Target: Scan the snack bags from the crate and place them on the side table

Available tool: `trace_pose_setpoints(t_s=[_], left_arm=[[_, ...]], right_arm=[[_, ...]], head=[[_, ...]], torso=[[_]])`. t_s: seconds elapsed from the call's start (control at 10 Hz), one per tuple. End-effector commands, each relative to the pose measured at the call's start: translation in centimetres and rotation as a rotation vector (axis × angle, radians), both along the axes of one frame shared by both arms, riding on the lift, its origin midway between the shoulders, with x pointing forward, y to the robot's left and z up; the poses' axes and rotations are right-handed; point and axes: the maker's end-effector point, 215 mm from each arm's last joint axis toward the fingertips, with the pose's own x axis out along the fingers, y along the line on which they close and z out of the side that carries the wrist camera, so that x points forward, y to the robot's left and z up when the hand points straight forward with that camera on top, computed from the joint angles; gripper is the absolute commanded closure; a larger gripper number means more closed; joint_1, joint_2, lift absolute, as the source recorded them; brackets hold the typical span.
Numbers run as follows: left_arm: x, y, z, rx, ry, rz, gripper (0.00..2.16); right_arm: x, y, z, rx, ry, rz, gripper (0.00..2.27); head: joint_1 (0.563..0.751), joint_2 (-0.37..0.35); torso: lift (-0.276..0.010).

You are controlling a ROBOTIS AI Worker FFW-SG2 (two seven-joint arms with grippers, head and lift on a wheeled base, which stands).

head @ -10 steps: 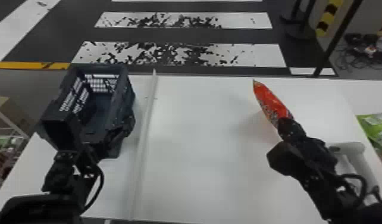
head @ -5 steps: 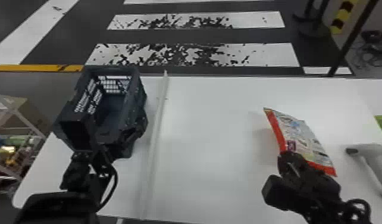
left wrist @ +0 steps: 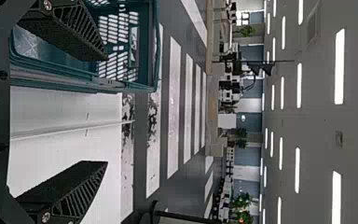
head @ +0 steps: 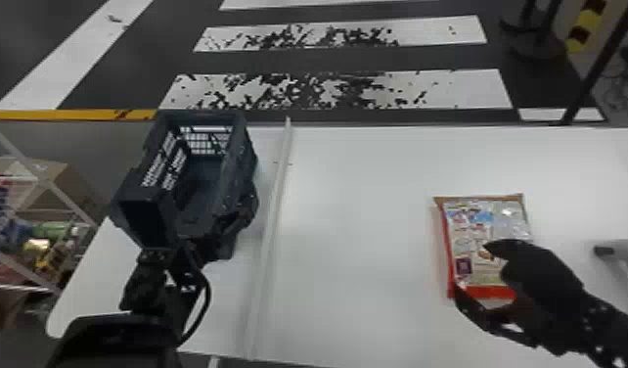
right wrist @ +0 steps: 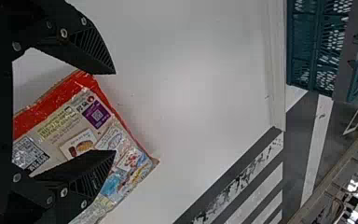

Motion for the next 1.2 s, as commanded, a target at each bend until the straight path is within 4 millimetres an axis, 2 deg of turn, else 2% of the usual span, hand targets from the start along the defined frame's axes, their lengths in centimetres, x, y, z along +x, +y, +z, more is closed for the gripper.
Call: trace_pose_setpoints(t_s=[0.0,0.1,0.2,0.3,0.4,0.5,0.7,1.1], left_arm=[[0.0,-0.1,-0.1,-0.007,0.002,0.003,0.09],[0.0,-0.1,0.0,-0.006,-0.002,0.003,0.09],[-0.1,-0.1,0.0,-0.006,0.001,0.003,0.09],[-0.1,-0.1,0.0,-0.006,0.001,0.002,0.09],[-0.2,0.0,0.0,-0.005,0.001,0.004,0.09],[-0.2,0.0,0.1,-0.005,-0.001,0.004,0.09],[-0.4,0.1,0.0,-0.004,0.002,0.005,0.09],[-0.7,0.3,0.0,-0.001,0.003,0.007,0.1]], right_arm=[[0.5,-0.2,1.6,0.208,0.049,-0.042,0.05],[1.3,-0.9,2.7,0.322,0.058,-0.085,0.09],[2.2,-1.9,3.9,0.424,0.055,-0.137,0.3],[3.1,-2.9,5.1,0.522,0.05,-0.174,0.71],[3.9,-3.9,5.8,0.589,0.044,-0.21,1.46],[4.4,-4.3,5.7,0.629,0.052,-0.23,2.11],[4.9,-3.7,4.9,0.635,0.064,-0.211,2.25],[7.3,-0.2,1.4,0.566,0.099,-0.144,2.25]], head=[[0.695,0.154],[0.695,0.157],[0.695,0.149],[0.695,0.143],[0.695,0.126],[0.695,0.11],[0.695,0.096],[0.695,0.127]], torso=[[-0.094],[-0.094],[-0.094],[-0.094],[-0.094],[-0.094],[-0.094],[-0.094]])
